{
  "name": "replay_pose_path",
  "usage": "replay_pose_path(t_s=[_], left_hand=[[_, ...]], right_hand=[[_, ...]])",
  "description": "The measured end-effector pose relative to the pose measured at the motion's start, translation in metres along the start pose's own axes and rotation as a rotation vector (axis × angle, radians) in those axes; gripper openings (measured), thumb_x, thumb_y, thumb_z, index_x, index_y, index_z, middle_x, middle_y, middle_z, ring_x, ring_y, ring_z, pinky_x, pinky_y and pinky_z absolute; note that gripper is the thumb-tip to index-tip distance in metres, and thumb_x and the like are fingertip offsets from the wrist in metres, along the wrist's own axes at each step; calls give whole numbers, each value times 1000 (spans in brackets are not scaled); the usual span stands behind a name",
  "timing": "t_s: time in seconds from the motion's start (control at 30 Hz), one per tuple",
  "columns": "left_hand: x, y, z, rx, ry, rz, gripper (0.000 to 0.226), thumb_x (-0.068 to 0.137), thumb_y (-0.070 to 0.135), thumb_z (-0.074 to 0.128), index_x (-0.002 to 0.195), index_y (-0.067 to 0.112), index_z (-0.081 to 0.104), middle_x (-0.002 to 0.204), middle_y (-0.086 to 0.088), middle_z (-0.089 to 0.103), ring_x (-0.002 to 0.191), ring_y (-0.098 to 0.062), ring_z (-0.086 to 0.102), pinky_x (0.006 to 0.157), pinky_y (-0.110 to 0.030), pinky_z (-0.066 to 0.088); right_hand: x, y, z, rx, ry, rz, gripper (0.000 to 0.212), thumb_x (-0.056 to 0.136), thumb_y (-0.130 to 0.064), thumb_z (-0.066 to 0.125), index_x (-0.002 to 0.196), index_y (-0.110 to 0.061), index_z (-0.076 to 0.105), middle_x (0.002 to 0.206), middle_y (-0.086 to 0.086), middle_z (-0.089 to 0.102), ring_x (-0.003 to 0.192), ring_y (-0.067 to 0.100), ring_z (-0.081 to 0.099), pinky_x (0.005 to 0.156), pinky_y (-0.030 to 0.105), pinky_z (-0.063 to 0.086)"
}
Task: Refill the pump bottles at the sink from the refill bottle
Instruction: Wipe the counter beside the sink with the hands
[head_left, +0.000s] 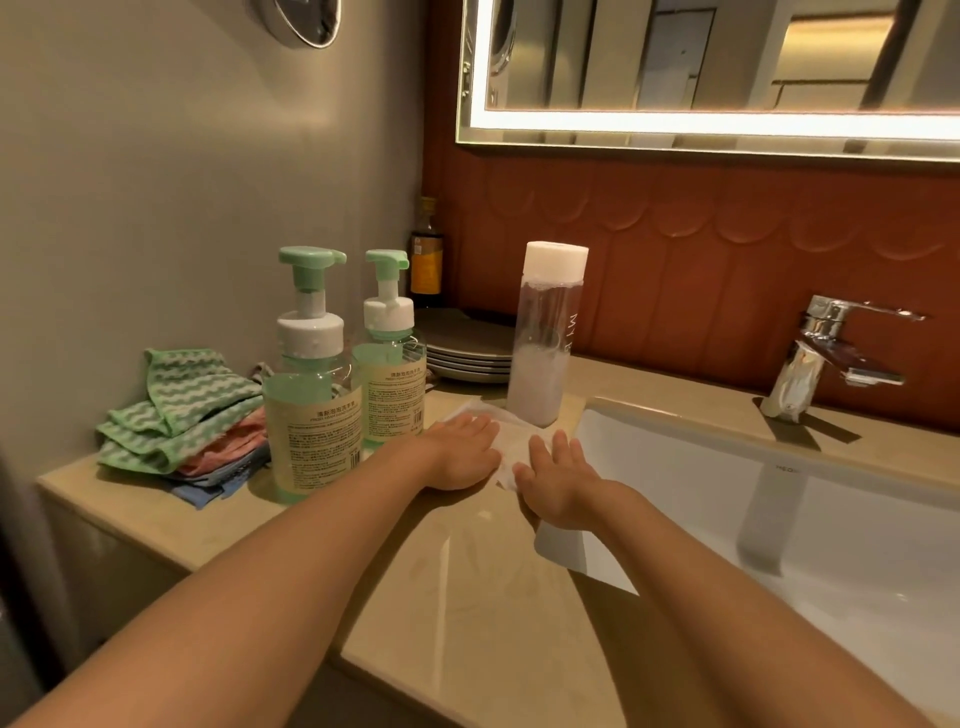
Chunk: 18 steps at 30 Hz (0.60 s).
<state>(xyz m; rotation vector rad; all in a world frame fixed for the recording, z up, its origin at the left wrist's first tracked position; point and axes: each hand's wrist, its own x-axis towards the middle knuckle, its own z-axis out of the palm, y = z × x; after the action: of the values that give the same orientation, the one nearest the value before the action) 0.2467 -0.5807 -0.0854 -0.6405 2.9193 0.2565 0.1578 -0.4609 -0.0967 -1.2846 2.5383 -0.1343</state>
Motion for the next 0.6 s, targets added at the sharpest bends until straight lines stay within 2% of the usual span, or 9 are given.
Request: replay_pose_path(t_s=[0.6], left_hand=[[-114, 4, 24, 15, 42, -4, 57, 101, 40, 19, 150, 18, -1, 158, 1, -7, 144, -15, -9, 117, -37, 0]], right_hand=[[-101, -44, 21, -117, -32, -13, 60, 101, -44, 13, 150, -19, -10, 155, 9, -21, 143, 29, -17, 116, 43, -3]])
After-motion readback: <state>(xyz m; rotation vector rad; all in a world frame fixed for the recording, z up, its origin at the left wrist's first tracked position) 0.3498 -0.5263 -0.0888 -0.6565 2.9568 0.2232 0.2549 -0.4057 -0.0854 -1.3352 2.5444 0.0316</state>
